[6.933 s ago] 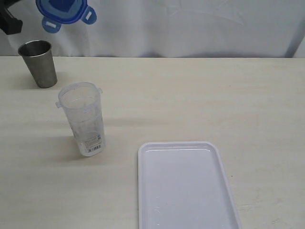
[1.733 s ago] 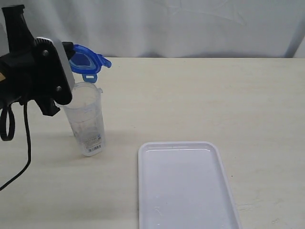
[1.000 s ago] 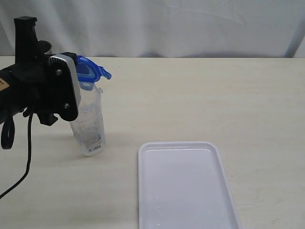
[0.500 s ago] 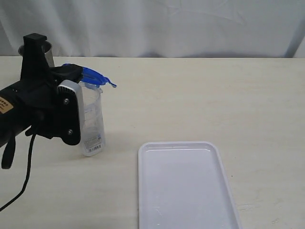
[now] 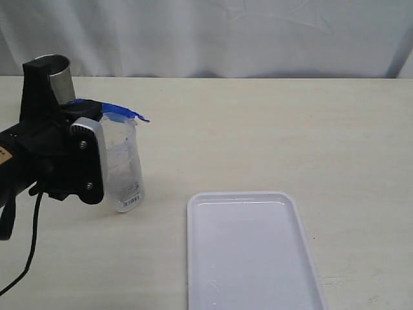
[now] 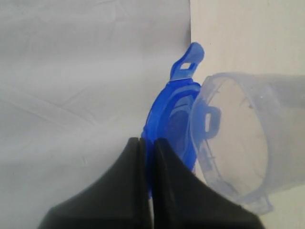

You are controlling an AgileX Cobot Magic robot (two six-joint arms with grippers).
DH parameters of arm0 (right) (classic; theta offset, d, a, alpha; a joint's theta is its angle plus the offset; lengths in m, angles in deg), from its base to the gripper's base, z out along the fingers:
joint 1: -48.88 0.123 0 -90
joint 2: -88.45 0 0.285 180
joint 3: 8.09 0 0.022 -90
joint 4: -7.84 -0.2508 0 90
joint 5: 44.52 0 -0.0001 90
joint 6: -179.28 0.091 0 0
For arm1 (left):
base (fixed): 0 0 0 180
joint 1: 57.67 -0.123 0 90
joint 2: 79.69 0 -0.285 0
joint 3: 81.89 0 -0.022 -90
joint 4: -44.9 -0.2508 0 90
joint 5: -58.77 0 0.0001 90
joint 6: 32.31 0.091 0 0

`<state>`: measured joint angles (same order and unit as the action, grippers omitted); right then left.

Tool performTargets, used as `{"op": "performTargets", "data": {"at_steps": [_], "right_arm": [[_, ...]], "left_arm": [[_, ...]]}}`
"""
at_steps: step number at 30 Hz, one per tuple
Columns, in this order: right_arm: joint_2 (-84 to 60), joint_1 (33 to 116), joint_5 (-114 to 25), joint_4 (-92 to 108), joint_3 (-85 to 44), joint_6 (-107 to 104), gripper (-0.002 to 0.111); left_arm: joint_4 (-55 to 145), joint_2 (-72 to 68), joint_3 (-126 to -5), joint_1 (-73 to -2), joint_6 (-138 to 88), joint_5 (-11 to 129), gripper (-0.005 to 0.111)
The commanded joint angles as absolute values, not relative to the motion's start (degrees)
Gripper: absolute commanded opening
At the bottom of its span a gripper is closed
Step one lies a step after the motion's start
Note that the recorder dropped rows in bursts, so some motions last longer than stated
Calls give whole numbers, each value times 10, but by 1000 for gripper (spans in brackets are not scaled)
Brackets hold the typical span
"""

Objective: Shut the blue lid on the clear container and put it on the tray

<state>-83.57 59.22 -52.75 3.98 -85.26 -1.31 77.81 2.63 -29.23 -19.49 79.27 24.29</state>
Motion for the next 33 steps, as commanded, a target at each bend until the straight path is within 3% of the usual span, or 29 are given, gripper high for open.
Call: {"op": "performTargets", "data": {"at_steps": [1,33], "right_arm": [[-838,591,-522,40,-853,-11,4],[-838,591,-522,40,-853,-11,4]], "left_arm": [[785,27,-287,-190,793,270,0],[805,0,-278,-190,793,369,0]]}}
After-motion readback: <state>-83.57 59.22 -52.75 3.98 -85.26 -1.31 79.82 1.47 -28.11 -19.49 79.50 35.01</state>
